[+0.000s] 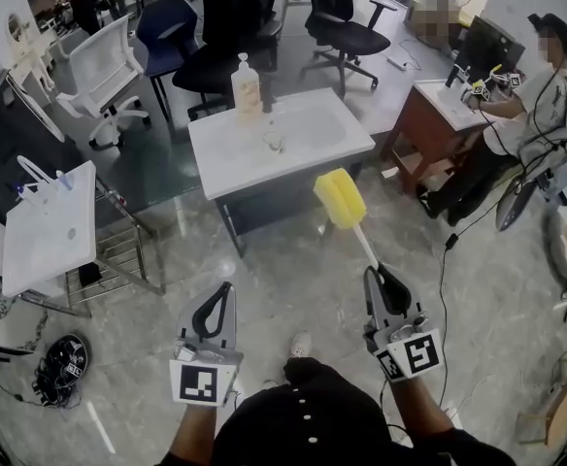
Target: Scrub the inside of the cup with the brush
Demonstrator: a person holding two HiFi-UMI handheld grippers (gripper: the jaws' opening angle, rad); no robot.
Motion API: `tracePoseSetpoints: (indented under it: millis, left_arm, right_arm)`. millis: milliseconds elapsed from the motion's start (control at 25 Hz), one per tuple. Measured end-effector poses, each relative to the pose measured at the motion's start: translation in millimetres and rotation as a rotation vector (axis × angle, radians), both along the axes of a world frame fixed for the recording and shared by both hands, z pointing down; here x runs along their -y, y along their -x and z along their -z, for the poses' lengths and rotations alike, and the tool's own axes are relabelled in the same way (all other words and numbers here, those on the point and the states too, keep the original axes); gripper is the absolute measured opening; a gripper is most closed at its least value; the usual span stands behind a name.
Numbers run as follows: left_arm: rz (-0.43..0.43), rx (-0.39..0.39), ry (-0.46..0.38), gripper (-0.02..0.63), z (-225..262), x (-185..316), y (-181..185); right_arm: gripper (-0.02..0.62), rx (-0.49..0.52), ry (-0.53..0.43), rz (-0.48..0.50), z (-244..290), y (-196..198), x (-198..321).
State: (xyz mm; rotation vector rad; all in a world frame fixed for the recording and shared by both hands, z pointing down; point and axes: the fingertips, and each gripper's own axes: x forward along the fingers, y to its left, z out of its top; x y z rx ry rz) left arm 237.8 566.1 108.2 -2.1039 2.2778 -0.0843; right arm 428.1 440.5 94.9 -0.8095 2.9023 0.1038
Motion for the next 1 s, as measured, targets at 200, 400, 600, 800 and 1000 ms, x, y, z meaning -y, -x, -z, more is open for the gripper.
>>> tracePoseSetpoints:
  millis: [200,400,600,800,1000]
  left_arm:
    - [0.001,-0.003,-0.009,0.026,4,42,6]
    - [0.006,0.011,-0.006,0.026,4,79,8]
    - [0.035,-0.004,0.003,0.026,7,102,8]
    - [0.052,-0.007,0.024,0.026,2,117,10]
    - [0.052,0.0,0.027,0.026,-2,129,18]
  right_arm:
    - [0.049,0.01,-0.001,0.013,4,9,41]
    - [0.049,0.005,0.002,0.013,2,12,81]
    - [0.049,0.005,0.015,0.018,0,11,111]
    - [0.049,0.013,0.039,0.024,-8,14,132]
    - [0.049,0.015,0.048,0.026,-14,21,145]
